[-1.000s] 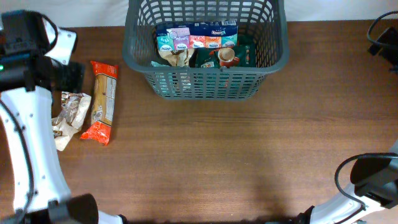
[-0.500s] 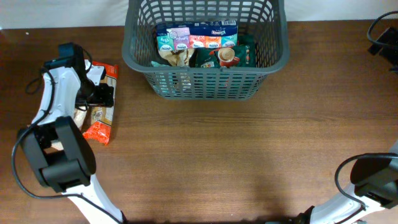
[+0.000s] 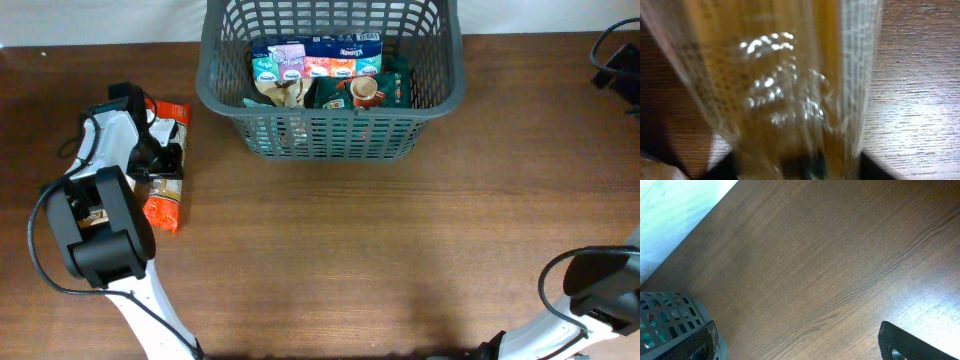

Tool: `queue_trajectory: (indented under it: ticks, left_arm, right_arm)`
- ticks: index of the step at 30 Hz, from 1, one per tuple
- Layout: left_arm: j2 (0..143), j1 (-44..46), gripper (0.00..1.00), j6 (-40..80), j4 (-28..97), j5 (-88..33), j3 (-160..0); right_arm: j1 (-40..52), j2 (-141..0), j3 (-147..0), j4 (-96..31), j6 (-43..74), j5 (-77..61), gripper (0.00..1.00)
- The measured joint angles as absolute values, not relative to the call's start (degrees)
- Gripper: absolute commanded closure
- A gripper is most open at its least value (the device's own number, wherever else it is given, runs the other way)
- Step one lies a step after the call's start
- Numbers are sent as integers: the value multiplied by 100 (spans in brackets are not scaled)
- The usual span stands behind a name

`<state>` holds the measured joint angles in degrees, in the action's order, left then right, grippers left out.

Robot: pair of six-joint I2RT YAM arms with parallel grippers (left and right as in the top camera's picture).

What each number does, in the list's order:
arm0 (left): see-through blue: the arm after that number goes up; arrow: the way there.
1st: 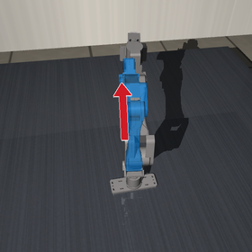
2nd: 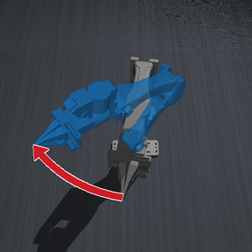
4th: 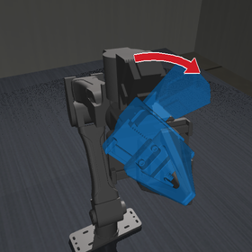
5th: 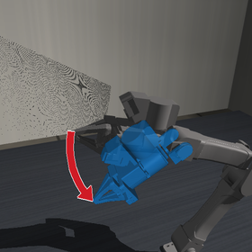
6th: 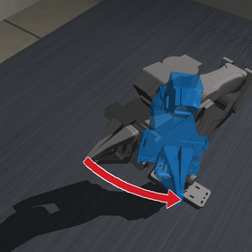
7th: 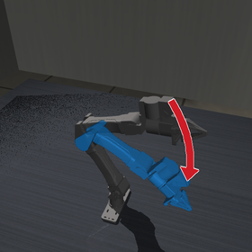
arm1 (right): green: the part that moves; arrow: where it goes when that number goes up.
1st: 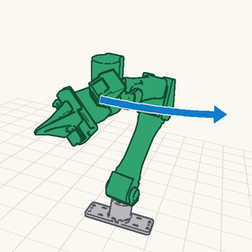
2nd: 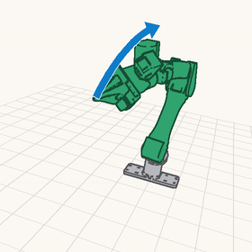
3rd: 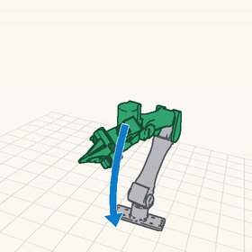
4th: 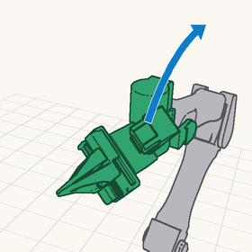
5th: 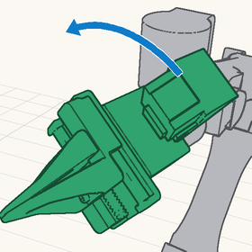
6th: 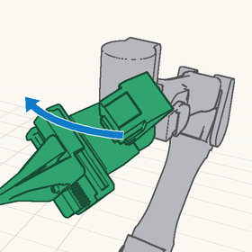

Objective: Pack container
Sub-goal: 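Move the left gripper to the orange snack bar pack and grasp it, then carry the orange pack into the basket and release it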

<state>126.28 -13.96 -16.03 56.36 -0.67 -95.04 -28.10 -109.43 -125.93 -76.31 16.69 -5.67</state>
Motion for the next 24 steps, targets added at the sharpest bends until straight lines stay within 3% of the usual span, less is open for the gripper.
queue_trajectory:
  ticks: [6,11,18,24]
  left_arm:
    - [12586,-1389,99,-1603,5948,-78,-9769]
    - [12827,-1382,98,-1603,7024,-158,-10501]
    - [13085,-1361,98,-1603,8331,-161,-12993]
    - [13054,-1321,99,-1769,8562,-183,-15565]
  right_arm:
    - [-2810,-10943,-12593,-7631,1673,-567,1]
    - [-2810,-10943,-12593,-7636,1671,-567,1]
    - [-2810,-10943,-12593,-7631,1673,-567,1]
    - [-2810,-10943,-12593,-7631,1671,-567,1]
